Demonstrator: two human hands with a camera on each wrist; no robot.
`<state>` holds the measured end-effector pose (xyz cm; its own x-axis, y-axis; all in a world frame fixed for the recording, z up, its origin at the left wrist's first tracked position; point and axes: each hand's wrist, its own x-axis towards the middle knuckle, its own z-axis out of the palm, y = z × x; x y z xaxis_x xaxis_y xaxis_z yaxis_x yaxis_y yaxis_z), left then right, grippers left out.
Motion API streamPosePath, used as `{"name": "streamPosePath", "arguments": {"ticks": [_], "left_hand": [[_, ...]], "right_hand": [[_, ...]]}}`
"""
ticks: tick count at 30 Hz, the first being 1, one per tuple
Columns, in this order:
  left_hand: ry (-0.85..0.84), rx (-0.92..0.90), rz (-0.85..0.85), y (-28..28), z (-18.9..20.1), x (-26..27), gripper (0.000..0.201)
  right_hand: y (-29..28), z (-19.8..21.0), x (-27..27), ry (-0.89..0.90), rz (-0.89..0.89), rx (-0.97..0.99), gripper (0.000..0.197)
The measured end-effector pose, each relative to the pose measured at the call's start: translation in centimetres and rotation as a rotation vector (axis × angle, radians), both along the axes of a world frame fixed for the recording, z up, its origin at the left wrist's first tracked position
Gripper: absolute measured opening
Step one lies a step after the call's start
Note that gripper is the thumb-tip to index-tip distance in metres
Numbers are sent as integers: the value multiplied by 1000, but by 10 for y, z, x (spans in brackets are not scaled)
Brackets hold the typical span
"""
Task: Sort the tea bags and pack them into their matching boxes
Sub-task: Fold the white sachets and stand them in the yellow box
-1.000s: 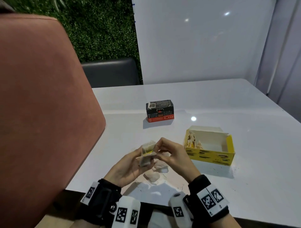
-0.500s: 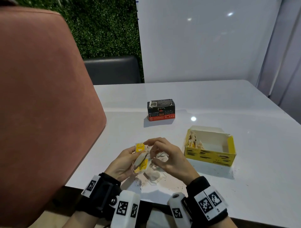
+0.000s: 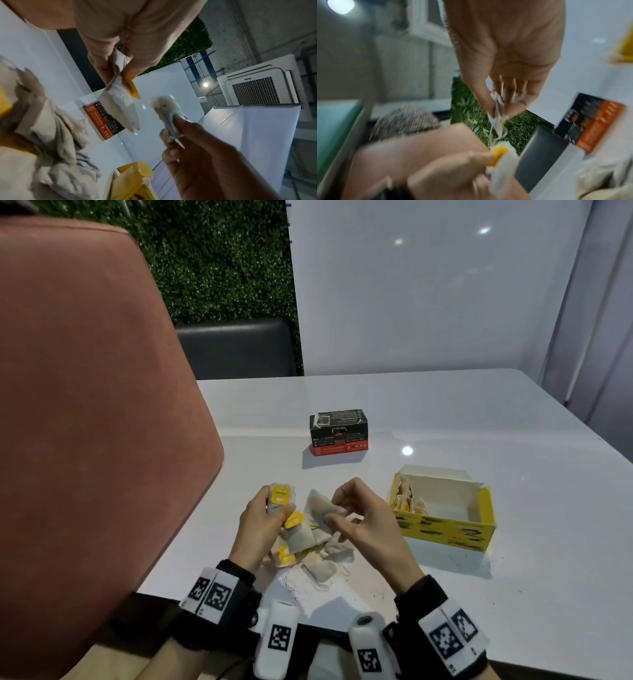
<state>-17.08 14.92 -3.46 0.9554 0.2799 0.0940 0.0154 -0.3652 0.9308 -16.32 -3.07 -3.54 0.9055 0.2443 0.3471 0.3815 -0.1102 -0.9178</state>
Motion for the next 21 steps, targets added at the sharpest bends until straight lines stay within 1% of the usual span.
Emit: {"name": "streamPosePath", "arguments": {"ticks": [2,3,6,8,9,12,13,14,15,17,19,21], "left_hand": [[12,-6,-18,-4,3,1,28],[22,-17,-33,-6,4,1,25],[48,-82,-62,-12,7,4,8],[59,-121,-60,-13,8,6,4],[60,-143,-56,-13,9,7,3],[46,-199,-59,-14,11,7,2],[39,-211,-63,-15,12,6,2],[29,-224,-73,-15,13,5,3],[22,-234,-85,-16,14,4,8],[11,-240,-100,-19,17,3,15],[-18,-269,-101,-21,19,2,16],[-44,-321,-111,-23,20,2,17]], "right_hand": [[6,1,-1,-212,-127,-113,15],[8,1,-1,-326,-150,-197,14],[17,0,-4,-559,-100,-506,12],[23,-4,-8,-632,-59,-620,9],[24,-5,-9,-633,-42,-630,7],[23,-4,-11,-557,19,-566,16],[22,-2,-10,-520,34,-519,13],[22,-1,-10,-479,40,-473,5],[22,1,-10,-435,26,-431,6],[24,3,-10,-340,-39,-338,24],[24,3,-8,-209,-98,-237,39],[21,3,-4,-9,-61,-181,49]]}}
